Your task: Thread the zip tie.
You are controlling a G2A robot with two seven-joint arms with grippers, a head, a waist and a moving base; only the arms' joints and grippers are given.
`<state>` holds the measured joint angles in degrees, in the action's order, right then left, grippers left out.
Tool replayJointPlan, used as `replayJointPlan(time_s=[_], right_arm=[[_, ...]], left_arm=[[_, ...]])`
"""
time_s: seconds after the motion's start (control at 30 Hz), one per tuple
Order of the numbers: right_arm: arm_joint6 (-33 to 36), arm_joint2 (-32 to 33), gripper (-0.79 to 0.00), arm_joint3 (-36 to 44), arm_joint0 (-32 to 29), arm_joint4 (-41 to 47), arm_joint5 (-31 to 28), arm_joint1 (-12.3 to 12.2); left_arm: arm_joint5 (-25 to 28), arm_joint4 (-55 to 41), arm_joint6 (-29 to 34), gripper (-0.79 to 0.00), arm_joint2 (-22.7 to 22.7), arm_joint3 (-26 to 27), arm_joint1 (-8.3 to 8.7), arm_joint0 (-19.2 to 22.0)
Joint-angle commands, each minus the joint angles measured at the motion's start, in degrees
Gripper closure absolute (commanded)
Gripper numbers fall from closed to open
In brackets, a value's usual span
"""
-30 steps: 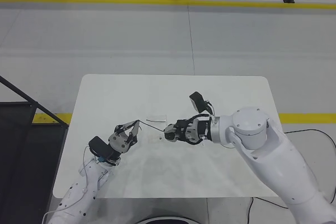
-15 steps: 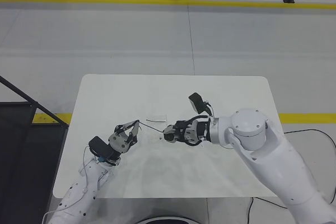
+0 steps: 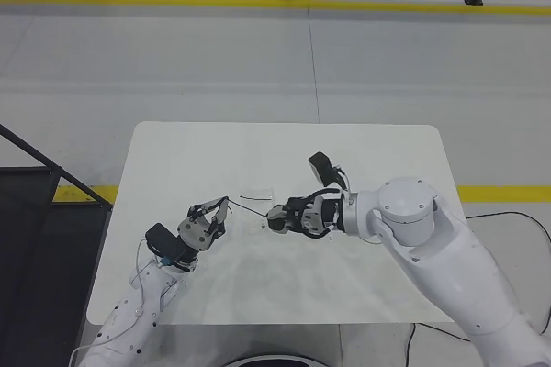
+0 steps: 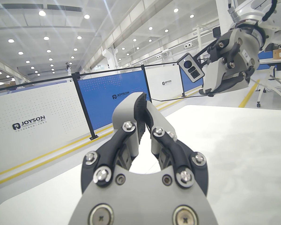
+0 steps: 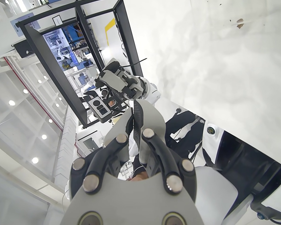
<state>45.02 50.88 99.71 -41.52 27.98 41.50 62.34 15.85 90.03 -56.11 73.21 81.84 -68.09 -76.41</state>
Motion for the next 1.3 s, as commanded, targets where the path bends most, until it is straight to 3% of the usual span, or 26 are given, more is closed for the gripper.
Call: replayJointPlan(time_s=[0.0, 0.6, 0.93, 1.27], right_arm=[[0.0, 0.1, 0.000, 0.1, -0.1, -0.1, -0.1, 0.0], [0.3, 0.7, 0.000, 0.7, -1.5, -0.8, -1.1, -0.3], [5.6, 2.3, 0.000, 1.4, -3.6, -2.5, -4.1, -1.4], [5.9, 2.9, 0.000, 1.7, -4.3, -2.8, -4.5, -1.7]], left_arm=[[0.0, 0.0, 0.0, 0.000, 0.0, 0.0, 0.00, 0.0], [0.3, -0.5, 1.9, 0.000, 0.0, 1.0, -0.01, -0.3], [10.3, -1.3, 1.3, 0.000, 1.9, 0.9, 0.91, 0.0], [6.3, 0.7, 1.8, 0.000, 0.8, 1.2, 0.79, 0.0]])
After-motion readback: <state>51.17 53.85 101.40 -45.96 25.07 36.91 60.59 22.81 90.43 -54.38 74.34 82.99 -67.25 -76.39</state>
